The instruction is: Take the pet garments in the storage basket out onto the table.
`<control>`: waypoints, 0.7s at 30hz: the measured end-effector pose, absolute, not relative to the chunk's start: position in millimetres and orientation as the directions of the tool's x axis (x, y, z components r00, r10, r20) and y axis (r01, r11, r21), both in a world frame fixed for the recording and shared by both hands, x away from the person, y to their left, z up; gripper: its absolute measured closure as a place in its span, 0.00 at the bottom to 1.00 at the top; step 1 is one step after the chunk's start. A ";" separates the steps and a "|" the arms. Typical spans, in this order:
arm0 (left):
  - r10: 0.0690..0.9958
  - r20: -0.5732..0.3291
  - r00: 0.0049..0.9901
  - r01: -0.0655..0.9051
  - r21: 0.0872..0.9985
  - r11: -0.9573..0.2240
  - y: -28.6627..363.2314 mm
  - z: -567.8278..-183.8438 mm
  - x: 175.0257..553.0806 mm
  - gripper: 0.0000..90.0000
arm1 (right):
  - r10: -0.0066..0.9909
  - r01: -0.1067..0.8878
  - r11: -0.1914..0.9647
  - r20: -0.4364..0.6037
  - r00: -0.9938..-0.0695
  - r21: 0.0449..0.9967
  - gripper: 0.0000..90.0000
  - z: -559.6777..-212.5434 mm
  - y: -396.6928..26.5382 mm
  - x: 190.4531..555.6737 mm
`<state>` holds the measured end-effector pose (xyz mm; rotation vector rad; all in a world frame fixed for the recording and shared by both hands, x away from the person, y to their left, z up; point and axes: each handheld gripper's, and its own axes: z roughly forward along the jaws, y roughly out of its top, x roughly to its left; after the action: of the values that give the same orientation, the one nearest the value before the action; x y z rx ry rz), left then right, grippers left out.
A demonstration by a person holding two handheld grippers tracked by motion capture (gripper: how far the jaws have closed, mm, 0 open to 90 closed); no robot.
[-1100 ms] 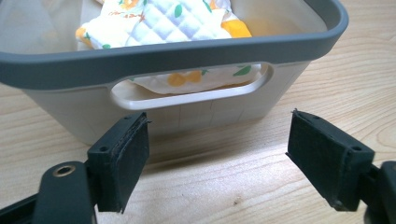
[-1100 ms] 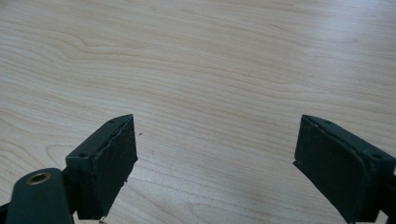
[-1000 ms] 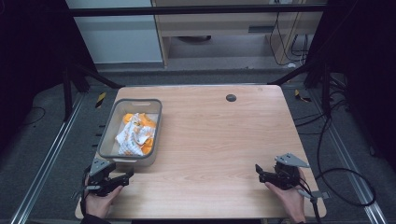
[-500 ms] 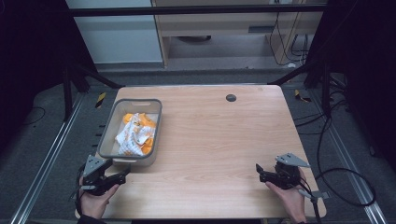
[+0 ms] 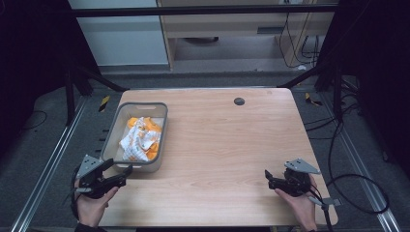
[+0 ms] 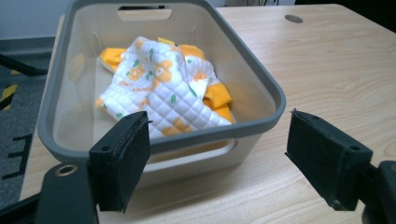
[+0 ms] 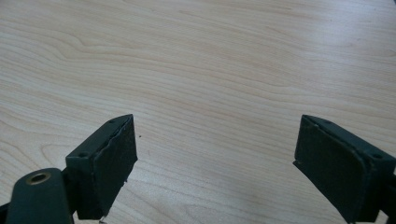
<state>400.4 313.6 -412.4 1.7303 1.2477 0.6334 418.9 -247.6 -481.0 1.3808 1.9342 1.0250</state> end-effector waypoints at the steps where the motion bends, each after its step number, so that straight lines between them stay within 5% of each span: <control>1: 0.926 -0.089 0.367 0.477 0.873 -0.105 314.5 -410.1 401.1 0.23 | 0.944 0.530 0.192 -0.009 -0.328 0.826 0.14 -482.0 -246.5 418.9; 21: 0.919 -0.078 0.387 0.451 0.885 -0.115 326.5 -372.9 434.9 0.23 | 0.945 0.534 0.202 -0.020 -0.326 0.821 0.14 -482.9 -248.8 418.2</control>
<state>434.9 326.5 -372.9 1.7308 1.2090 0.6407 418.2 -248.8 -482.9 1.3718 1.9459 0.9990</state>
